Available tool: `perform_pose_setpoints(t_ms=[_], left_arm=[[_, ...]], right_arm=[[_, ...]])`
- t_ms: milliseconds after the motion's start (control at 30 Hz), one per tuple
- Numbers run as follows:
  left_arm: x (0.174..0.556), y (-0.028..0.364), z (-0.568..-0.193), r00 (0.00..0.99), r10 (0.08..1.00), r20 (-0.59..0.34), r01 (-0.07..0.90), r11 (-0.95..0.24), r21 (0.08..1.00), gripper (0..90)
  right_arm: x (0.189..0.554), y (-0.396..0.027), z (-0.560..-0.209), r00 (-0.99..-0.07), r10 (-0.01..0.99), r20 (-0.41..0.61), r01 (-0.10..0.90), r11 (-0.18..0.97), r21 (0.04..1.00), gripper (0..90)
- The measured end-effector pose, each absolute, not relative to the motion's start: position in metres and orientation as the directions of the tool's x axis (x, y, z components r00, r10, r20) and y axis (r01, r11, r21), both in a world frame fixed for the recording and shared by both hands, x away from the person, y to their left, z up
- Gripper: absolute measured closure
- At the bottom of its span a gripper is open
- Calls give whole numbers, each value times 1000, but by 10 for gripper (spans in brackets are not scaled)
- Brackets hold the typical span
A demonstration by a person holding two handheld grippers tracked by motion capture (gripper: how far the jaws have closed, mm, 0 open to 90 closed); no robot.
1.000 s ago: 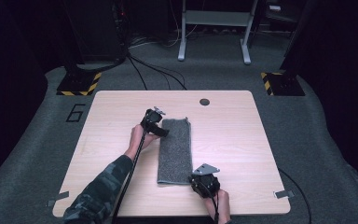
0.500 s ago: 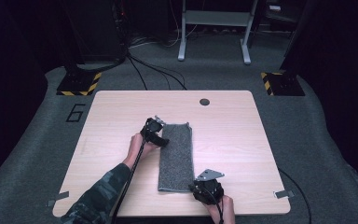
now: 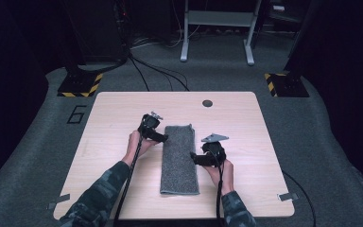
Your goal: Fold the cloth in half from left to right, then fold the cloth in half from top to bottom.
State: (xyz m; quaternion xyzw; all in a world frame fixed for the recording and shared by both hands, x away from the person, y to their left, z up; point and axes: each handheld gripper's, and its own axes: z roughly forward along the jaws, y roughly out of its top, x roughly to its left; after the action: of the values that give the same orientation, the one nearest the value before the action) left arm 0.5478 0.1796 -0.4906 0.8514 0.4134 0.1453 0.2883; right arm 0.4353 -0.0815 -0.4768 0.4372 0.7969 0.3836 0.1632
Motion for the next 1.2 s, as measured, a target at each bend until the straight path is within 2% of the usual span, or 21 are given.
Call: perform_pose_setpoints(t_ms=[167,400,667,967,1100,1200], left_arm=[[558,183,-493,593,805,-18,642,-460,613,210],[571,182,-495,584,811,-31,660,-452,600,200],[585,180,-494,559,828,-31,666,-427,612,230],[589,174,-500,582,813,-24,659,-454,600,281],[588,170,-504,600,800,-27,649,-467,600,385],[586,169,-504,614,789,-19,637,-481,602,430]], right_arm=[[469,-78,-479,-534,839,102,604,294,741,280],[510,-71,-475,-485,866,123,633,251,733,317],[552,-66,-482,-434,890,139,682,224,696,488],[572,-63,-504,-443,885,146,718,253,648,609],[574,-61,-507,-452,882,132,722,274,636,654],[574,-60,-507,-462,880,110,714,296,635,696]])
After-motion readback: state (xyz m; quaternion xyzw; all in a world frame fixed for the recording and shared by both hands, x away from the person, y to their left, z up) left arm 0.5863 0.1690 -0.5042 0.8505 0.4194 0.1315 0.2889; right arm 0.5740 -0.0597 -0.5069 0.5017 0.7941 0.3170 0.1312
